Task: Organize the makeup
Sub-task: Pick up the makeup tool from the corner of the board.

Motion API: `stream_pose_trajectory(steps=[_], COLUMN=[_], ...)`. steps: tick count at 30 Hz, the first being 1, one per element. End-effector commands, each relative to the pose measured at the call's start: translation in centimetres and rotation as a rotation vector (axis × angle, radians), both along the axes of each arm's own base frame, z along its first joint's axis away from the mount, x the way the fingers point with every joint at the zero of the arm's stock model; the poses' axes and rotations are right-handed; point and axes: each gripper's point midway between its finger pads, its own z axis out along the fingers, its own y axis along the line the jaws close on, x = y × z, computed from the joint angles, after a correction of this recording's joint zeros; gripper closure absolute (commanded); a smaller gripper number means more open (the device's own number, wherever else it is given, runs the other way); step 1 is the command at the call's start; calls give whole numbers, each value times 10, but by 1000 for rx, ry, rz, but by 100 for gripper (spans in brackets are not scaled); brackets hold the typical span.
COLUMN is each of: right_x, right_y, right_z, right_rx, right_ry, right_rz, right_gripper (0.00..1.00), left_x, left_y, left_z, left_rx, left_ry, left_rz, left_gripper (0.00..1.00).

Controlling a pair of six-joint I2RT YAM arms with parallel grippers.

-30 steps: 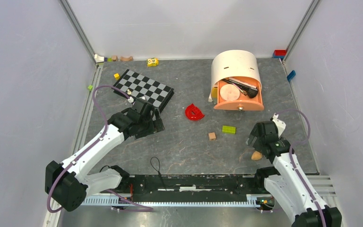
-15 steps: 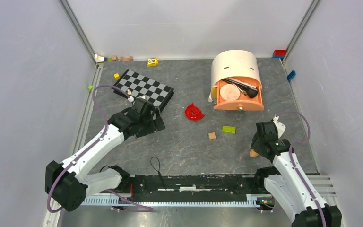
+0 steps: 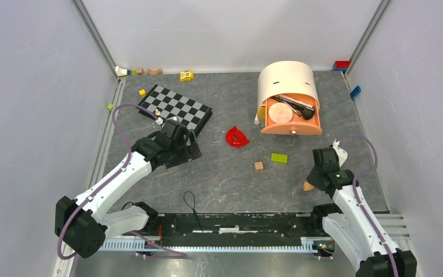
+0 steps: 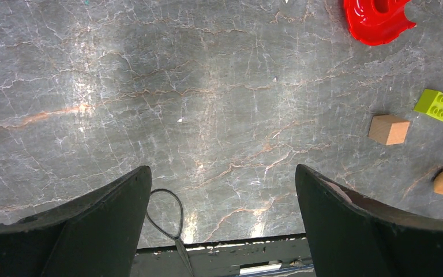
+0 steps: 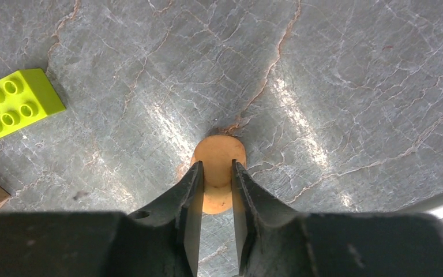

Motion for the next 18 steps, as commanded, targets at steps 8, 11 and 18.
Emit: stream_pose_trajectory(steps=[8,11,18], right_x=[26,30,33], right_y=[-2,-5,-17], right_z=[39,50,76], right_rx=[-18,-35,-105], right_ry=[-161,-197,-238], right_rz=[16,16,6], right_gripper=[80,80,81], left_x=[3,3,5], left_y=[-3,-3,-4], left_z=[3,3,4], left_rx=[-27,-26,-25], left_ry=[-4,-5,-8], left_rz=[23,23,17], left_gripper=[0,0,0])
